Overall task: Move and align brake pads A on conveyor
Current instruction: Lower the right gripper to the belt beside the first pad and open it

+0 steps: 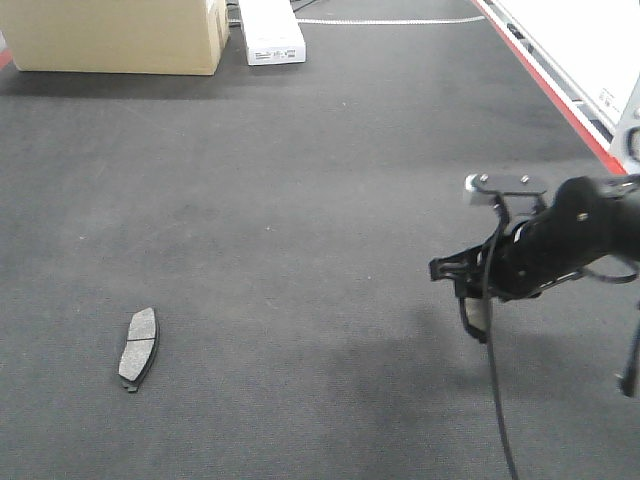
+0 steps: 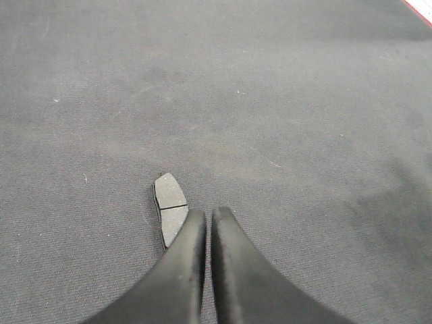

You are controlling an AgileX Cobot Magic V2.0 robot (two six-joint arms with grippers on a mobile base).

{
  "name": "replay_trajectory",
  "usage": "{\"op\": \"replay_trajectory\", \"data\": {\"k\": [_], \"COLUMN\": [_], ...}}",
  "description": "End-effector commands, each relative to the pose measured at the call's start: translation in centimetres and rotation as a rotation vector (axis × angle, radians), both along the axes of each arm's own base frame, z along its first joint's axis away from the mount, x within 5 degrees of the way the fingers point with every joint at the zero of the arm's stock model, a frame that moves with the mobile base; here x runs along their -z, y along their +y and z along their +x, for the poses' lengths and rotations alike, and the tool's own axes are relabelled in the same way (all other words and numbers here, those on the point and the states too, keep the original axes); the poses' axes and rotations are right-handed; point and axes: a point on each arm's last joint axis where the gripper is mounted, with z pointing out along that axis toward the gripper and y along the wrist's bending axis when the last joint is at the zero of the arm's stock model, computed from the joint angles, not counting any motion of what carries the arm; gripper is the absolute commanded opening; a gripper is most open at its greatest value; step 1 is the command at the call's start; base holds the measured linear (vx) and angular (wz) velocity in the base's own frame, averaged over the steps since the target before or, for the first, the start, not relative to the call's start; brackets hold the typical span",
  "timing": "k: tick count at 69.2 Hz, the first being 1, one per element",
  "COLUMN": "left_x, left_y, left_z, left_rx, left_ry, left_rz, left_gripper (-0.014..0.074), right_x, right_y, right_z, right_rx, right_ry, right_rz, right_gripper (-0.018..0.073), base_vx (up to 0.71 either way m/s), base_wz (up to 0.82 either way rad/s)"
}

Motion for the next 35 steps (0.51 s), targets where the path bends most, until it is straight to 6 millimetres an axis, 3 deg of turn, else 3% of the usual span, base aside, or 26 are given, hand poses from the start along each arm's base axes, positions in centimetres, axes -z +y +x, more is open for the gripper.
{"op": "replay_trajectory", "data": {"k": [1, 19, 35], "left_x": [-1.3, -1.3, -1.3], "left_y": [0.0, 0.0, 0.0], "left_z": [0.2, 0.2, 0.2], "left_rx": [-0.008, -0.008, -0.008], "left_ry": [-0.085, -0.085, -0.085], "left_rz": [-0.023, -0.023, -0.023], "left_gripper": [-0.0006, -0.0006, -0.0006], "right_x": [-1.5, 1.7, 2.3], "right_y": [0.2, 0.3, 0.3], "right_z": [1.1, 2.0, 2.0], "right_rx": [-0.008, -0.01, -0.011], "right_ry": [-0.105, -0.042, -0.022], "right_rz": [0.009, -0.005, -0.008], "right_gripper": [-0.0002, 0.0004, 0.0017], "base_vx": [0.0, 0.0, 0.0], "base_wz": [0.0, 0.0, 0.0]}}
